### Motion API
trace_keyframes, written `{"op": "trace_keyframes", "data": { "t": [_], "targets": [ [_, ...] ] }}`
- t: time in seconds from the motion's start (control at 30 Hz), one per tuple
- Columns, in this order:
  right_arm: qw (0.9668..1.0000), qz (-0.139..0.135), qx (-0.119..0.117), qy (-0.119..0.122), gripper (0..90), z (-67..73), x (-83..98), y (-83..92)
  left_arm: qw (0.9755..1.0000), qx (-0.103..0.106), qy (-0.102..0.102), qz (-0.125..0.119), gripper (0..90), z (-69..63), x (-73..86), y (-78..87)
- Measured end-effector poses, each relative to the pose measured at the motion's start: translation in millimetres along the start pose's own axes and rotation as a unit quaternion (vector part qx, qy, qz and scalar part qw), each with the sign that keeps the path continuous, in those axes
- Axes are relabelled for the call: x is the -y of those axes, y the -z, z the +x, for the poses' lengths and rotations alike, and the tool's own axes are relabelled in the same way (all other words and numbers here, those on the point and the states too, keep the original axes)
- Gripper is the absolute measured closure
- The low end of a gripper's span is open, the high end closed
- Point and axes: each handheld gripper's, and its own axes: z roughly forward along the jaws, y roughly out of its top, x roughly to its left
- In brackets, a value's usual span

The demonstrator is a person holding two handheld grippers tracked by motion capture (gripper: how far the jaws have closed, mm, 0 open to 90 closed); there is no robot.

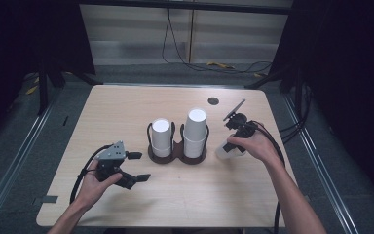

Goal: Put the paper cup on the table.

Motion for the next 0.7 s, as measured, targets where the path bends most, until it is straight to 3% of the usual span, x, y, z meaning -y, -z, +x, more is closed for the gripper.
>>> {"op": "trace_keyframes", "data": {
  "t": [0.47,0.7],
  "targets": [
    [0.9996,-0.021,0.012,-0.015,17.4,3.4,-15.8,-12.1,1.0000,0.001,0.002,-0.001,15.8,0.5,0.5,0.4],
    [0.9992,-0.034,0.002,-0.020,16.4,5.1,-15.0,-14.9,1.0000,0.000,0.002,-0.002,15.9,0.5,0.6,0.6]
  ]
}}
